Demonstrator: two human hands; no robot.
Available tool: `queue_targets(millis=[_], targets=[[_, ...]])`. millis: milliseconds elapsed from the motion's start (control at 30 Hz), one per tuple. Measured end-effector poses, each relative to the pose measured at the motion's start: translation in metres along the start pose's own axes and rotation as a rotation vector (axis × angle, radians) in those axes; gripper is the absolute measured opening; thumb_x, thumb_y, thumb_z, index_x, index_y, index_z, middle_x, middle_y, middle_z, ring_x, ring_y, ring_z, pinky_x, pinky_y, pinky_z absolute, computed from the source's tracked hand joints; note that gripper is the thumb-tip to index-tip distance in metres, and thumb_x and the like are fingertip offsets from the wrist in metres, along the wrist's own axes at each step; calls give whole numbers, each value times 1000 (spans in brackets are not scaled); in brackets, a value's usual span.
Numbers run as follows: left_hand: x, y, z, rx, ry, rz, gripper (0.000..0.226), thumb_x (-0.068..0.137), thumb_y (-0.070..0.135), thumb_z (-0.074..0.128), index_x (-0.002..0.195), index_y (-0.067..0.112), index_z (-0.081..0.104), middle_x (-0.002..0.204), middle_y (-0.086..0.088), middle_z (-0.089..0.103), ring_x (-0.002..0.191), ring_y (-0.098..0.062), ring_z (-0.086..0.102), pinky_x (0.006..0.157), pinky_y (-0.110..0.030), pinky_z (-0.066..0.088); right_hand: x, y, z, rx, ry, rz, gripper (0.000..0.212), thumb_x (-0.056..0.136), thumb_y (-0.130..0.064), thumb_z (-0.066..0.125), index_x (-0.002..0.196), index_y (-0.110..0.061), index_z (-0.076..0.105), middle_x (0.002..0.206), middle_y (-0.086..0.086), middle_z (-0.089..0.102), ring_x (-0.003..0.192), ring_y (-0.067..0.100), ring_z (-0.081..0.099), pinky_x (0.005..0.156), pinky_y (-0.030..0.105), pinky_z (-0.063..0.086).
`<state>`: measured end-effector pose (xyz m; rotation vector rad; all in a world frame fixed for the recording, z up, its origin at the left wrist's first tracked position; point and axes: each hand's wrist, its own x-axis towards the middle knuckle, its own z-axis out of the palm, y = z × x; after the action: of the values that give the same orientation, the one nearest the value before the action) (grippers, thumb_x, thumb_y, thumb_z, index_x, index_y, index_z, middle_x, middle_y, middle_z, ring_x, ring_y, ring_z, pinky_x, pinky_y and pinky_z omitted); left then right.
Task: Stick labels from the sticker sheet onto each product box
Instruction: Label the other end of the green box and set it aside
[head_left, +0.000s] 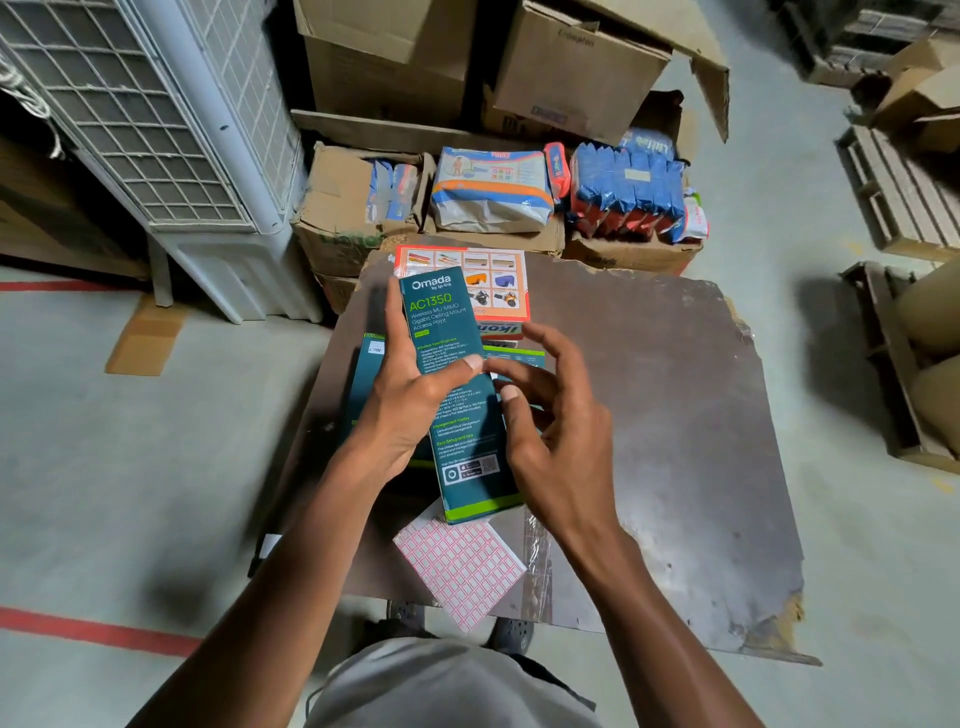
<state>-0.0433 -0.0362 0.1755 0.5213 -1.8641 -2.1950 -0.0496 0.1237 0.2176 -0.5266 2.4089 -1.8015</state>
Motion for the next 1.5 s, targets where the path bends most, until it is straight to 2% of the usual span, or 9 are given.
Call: queue_targets(millis=[167,333,567,633,733,933,1100,1300,1500], targets=[[0,0,0,-13,8,-3,109,81,7,74,157,49,6,141,2,60,126,-23,63,107,-60,47,0,2,4,6,7,25,45,99,-3,60,139,-23,51,120,-15,74,107,-5,70,90,28,61],[4,1,1,-27,40,-10,109,80,8,74,158,46,7,140,1,61,123,-24,64,105,-61,48,-1,10,14,99,6,136,45,97,-6,64,138,-22,56,126,-15,73,113,-3,68,99,39,59],[8,2,2,-26,39,-1,108,78,8,75,158,43,11,139,-3,62,122,-26,65,104,-61,49,1,18,18,163,17,231,37,97,-14,67,133,-22,64,126,-9,73,116,2,68,99,43,59],[7,1,2,-37,34,-5,110,78,8,75,158,44,9,140,-2,62,122,-25,65,104,-59,49,0,16,17,160,19,218,42,97,-11,67,137,-22,62,129,-11,71,117,0,67,100,40,59],[6,2,2,-53,30,-3,109,78,6,75,157,45,11,138,-1,63,122,-25,65,103,-59,51,-2,12,16,112,10,160,52,97,-8,66,144,-27,54,132,-17,67,116,-4,66,97,27,58],[11,1,0,-64,48,-21,109,78,6,75,157,47,12,138,-4,63,120,-27,66,102,-60,51,3,13,13,-26,-77,135,36,100,-22,64,133,-33,57,129,-22,66,107,-9,66,84,12,55],[11,1,2,-86,57,-8,104,80,5,74,156,45,14,142,-8,59,122,-31,64,101,-61,51,4,13,7,-54,-180,175,40,97,-30,68,131,-44,53,122,-34,61,110,-2,64,84,20,56],[7,1,7,-86,53,-10,104,81,5,71,156,50,13,145,-4,58,126,-27,62,107,-62,46,3,7,13,-244,-83,52,49,93,-43,63,140,-35,53,137,-15,63,116,6,64,92,38,61],[4,3,12,-144,57,-30,104,83,5,66,158,48,7,147,-2,56,127,-23,62,110,-56,45,3,0,12,-448,-58,-15,48,97,-42,63,144,-31,56,140,-11,64,117,9,66,92,31,57]])
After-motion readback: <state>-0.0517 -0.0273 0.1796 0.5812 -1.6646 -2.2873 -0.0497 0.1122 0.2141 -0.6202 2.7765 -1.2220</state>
